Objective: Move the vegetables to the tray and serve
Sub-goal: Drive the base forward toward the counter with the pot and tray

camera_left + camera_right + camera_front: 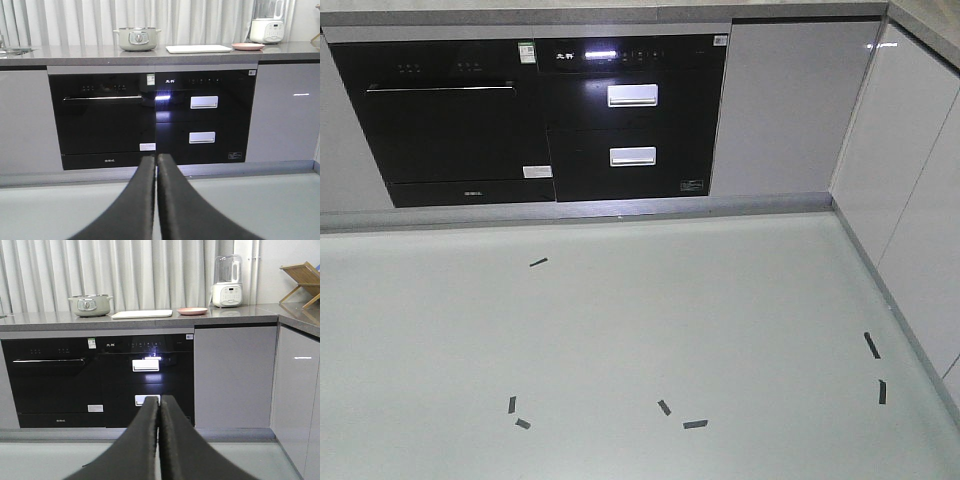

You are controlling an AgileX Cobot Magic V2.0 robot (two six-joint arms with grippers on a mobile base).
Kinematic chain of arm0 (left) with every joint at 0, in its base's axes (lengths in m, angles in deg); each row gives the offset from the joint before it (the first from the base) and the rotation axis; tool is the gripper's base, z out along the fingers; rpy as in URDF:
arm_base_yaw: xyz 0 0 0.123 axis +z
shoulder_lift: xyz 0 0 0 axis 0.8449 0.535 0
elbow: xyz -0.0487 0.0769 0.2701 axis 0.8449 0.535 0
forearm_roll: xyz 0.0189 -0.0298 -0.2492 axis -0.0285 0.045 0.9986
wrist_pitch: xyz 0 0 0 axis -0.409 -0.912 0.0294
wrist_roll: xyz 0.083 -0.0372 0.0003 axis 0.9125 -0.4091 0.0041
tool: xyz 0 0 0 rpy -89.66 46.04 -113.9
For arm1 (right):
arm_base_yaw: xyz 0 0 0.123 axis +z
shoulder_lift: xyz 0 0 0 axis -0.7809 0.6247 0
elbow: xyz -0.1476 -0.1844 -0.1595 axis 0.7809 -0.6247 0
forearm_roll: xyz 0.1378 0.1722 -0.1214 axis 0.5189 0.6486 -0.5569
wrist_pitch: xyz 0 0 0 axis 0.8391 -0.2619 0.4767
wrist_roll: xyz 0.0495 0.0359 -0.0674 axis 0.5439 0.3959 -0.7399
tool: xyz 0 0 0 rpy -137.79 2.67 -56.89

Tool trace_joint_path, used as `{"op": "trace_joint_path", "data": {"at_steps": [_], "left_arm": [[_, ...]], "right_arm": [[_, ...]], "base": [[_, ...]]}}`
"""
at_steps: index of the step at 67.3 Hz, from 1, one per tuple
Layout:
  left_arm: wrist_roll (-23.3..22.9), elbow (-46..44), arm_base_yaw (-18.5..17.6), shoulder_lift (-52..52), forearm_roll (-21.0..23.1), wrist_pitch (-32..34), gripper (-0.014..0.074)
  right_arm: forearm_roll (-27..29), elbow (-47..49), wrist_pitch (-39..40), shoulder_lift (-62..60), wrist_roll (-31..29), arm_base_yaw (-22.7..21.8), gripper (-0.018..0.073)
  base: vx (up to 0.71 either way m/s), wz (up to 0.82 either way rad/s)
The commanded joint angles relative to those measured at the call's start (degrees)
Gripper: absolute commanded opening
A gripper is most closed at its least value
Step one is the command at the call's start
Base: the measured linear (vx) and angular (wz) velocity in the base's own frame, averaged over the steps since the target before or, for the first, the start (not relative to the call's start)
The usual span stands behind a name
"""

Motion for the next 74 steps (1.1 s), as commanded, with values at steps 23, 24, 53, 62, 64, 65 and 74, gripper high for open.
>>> {"op": "trace_joint_path", "data": {"at_steps": [23, 24, 53, 62, 64, 65, 74], "left_arm": [[-0.44, 1.43, -0.43, -0.77, 0.53, 4.46, -0.0007], [-0.44, 1.43, -0.43, -0.77, 0.53, 4.46, -0.0007], [-0.44, 1.43, -0.43, -0.77, 0.53, 4.46, -0.0007], [-0.44, 1.43, -0.43, -0.77, 0.53, 4.46, -0.0007], [-0.44, 1.43, -0.43, -0.77, 0.53, 4.46, -0.0007], [-0.44, 1.43, -0.43, -0.77, 0.53, 4.46, -0.0007], [-0.44, 1.43, -0.43, -0.77, 0.53, 4.46, -0.0007]], "right_arm": [[-0.43, -0.42, 4.31, -0.25, -0.04, 0.01, -0.0004], [-0.43, -0.42, 4.31, -0.25, -0.04, 0.01, -0.0004], [-0.43, -0.42, 4.31, -0.25, -0.04, 0.01, -0.0004], [-0.43, -0.42, 4.31, -0.25, -0.04, 0.01, -0.0004], [-0.43, -0.42, 4.31, -0.25, -0.04, 0.01, -0.0004], [-0.43, -0.42, 4.31, -0.25, -0.04, 0.01, -0.0004], [-0.43, -0.42, 4.31, -0.25, -0.04, 0.01, -0.0004]], "base": [[0.0, 0.0], [0.0, 0.0], [0.0, 0.0], [0.0, 0.0], [0.0, 0.0], [0.0, 0.0], [0.01, 0.0]]}}
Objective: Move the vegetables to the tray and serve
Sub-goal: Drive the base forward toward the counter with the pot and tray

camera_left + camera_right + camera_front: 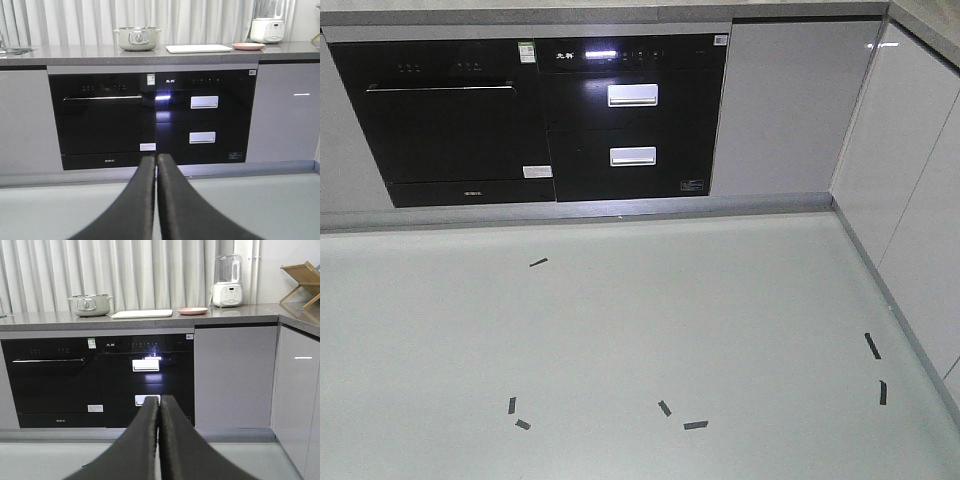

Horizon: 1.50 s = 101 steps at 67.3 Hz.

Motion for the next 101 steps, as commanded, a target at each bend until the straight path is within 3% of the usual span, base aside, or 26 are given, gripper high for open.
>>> {"op": "trace_joint_path", "data": {"at_steps": [1, 101], "left_arm": [[-0.44, 1.43, -0.43, -0.77, 0.53, 4.46, -0.0007], [-0.44, 1.43, -0.43, -0.77, 0.53, 4.46, -0.0007]], "right_arm": [[-0.43, -0.42, 4.31, -0.25, -0.04, 0.01, -0.0004], [-0.43, -0.42, 4.32, -0.25, -0.04, 0.01, -0.0004]], "base": [[0.02, 0.01], [0.12, 0.01]]}}
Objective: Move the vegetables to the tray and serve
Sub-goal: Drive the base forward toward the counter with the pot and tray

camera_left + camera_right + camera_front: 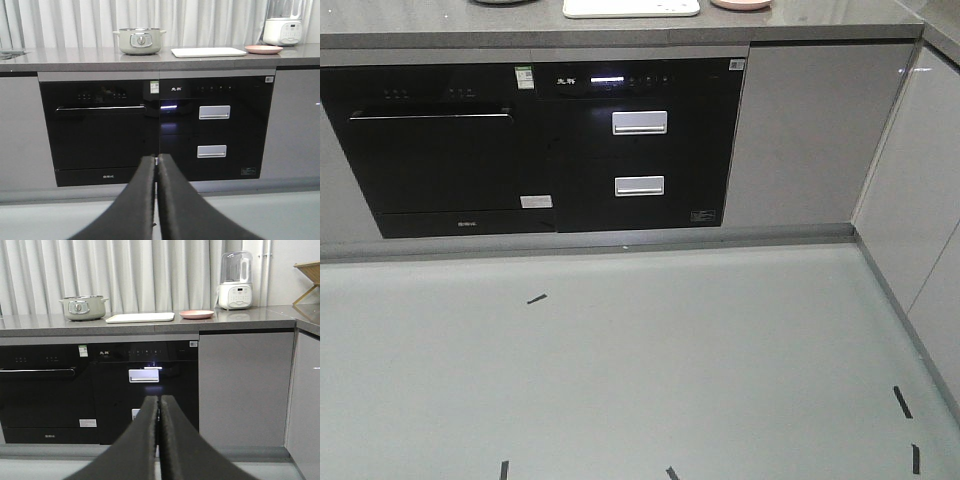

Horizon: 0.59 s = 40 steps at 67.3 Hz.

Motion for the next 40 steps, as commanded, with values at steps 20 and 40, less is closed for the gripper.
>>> {"op": "trace_joint_path", "data": {"at_steps": [20, 40], "left_arm": [[-0.44, 1.43, -0.43, -0.77, 0.53, 4.46, -0.0007], [-0.44, 1.43, -0.43, -0.77, 0.53, 4.46, -0.0007]], "right_arm": [[-0.43, -0.42, 4.26, -0.25, -0.04, 0.01, -0.0004], [-0.43, -0.42, 4.26, -0.25, -0.04, 0.01, -0.0004]], "base": [[0.21, 0.0], [0.23, -0.05]]}}
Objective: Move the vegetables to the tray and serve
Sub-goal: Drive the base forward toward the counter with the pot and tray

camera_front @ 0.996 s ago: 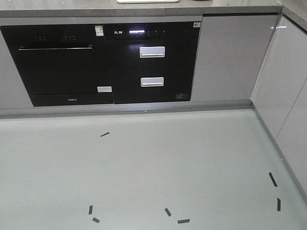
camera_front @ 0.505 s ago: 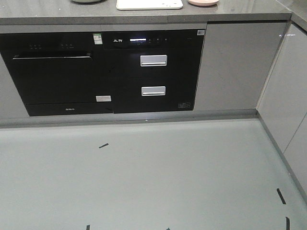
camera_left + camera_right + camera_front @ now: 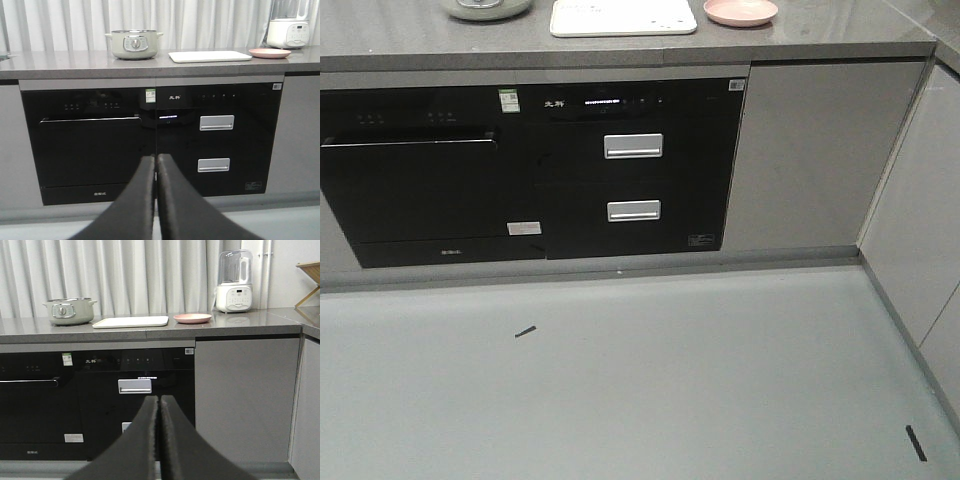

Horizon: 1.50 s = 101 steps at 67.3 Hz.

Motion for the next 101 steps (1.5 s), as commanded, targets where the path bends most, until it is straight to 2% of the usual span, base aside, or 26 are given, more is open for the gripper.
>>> {"op": "trace_joint_path", "data": {"at_steps": [1, 101], "left_arm": [[-0.44, 1.43, -0.43, -0.77, 0.53, 4.46, -0.0007], [-0.44, 1.43, -0.43, -0.77, 0.53, 4.46, -0.0007]], "right_arm": [[-0.43, -0.42, 4.26, -0.25, -0.04, 0.01, -0.0004], [-0.43, -0.42, 4.31, -0.25, -0.04, 0.01, -0.0004]], "base": [[0.24, -0.06], [0.25, 0.02]]}}
